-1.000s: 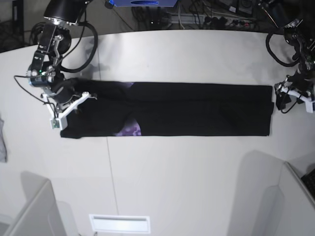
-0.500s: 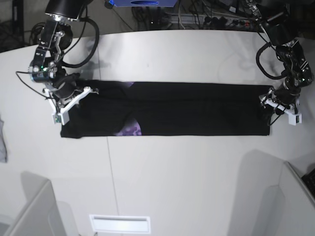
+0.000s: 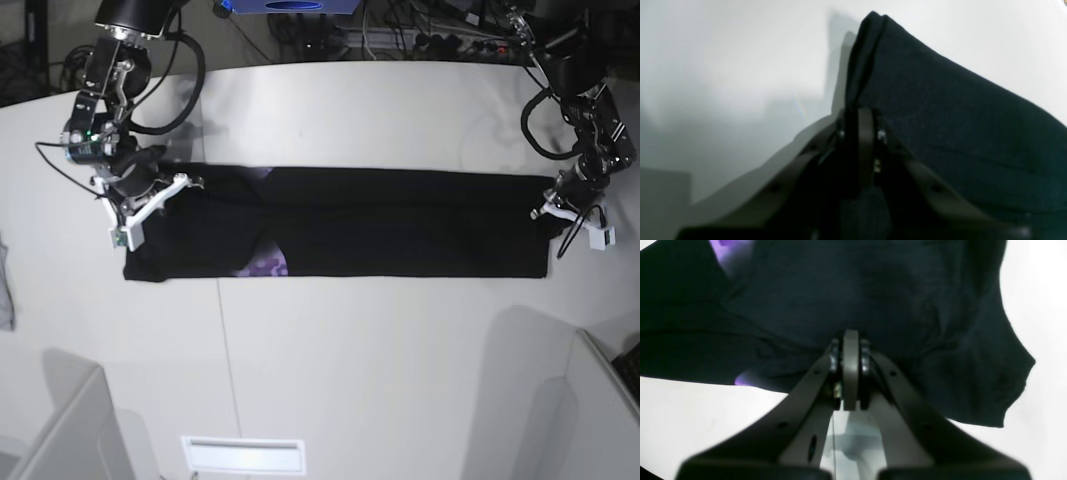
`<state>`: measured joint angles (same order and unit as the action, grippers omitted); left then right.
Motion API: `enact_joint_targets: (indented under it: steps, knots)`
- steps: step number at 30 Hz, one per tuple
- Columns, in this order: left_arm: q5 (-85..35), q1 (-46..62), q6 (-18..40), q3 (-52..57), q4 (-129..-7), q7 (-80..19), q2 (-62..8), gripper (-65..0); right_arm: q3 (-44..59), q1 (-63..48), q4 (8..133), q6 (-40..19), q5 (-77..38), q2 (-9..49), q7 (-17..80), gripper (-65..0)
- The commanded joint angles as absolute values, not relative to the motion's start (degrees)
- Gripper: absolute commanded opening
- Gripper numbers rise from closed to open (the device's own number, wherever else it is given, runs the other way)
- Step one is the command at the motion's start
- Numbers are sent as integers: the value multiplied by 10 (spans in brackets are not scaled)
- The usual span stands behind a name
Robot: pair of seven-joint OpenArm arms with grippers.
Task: Fold the T-shirt properly
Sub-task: 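Grasp both ends of the black strip with both grippers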
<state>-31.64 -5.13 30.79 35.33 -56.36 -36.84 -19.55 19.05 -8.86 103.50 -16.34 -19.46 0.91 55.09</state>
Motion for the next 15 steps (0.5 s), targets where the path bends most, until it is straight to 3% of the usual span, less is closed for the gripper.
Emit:
enact_joint_targets:
  steps: [1,8,15]
  knots:
    - [-287,-51,297,352,-558,-400,-202,-650,193,-86,1047,-167,-210,13,541,-650]
    - [-288,-45,297,351,-589,-378,-232,-650,198,-117,1046,-167,-338,27,541,-650]
    - [-287,-1,297,352,-680,-356,-237,-650,198,-127,1046,-167,-349,29,541,-650]
